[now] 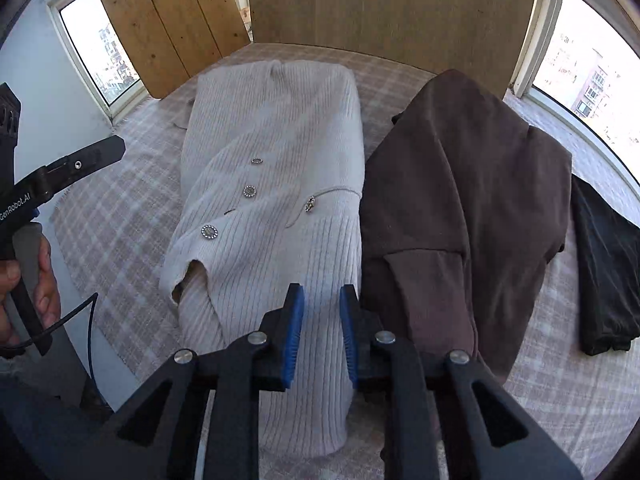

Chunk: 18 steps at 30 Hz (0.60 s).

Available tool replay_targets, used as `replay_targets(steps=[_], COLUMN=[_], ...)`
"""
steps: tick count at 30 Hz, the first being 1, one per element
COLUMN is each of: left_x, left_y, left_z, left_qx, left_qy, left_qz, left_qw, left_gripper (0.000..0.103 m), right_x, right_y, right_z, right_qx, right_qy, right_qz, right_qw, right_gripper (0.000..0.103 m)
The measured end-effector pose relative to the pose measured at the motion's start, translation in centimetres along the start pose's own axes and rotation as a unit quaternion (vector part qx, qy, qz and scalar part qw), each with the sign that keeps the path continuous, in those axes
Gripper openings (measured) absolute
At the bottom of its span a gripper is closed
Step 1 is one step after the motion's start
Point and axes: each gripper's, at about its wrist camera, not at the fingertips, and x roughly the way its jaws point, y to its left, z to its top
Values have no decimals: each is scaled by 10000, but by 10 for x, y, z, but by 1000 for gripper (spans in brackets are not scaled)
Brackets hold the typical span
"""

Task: Fold clothes
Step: 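Grasp the cardigan hem with the right tool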

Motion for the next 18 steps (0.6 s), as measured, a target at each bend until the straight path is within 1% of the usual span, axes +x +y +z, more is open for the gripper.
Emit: replay_targets(steps=[1,4,7,10,13,14,15,18], left_x=[10,35,58,70,67,63,56,27], left_y=[-7,-20,-31,-37,-44,-47,-51,-62], left_z=[-4,-8,-6,-1,6,9,13,29], left_qx=[32,-11,108,188,298,385,488,741], left_qy=[119,317,499,642,642,640,614,402], left_qz=[-26,-60,106,341,614,698,772,898], left_qw=[9999,9995,9986,9972,9956,9948,9939,9924], left_gripper=[87,87,87,87,87,87,87,87], right_x=[4,4,5,7,10,11,11,10], right_y=[0,-1,1,2,-1,-3,-4,-6], right_z=[-7,-19,-24,-28,-32,-34,-34,-35], right_qx=[29,141,182,200,242,291,328,374], right_qy=[69,-2,-89,-107,-110,-128,-153,-228], right_qz=[0,107,179,273,376,430,482,536], right_qw=[10000,9998,9996,9994,9989,9986,9982,9976], right_gripper=[22,22,23,23,22,19,14,12])
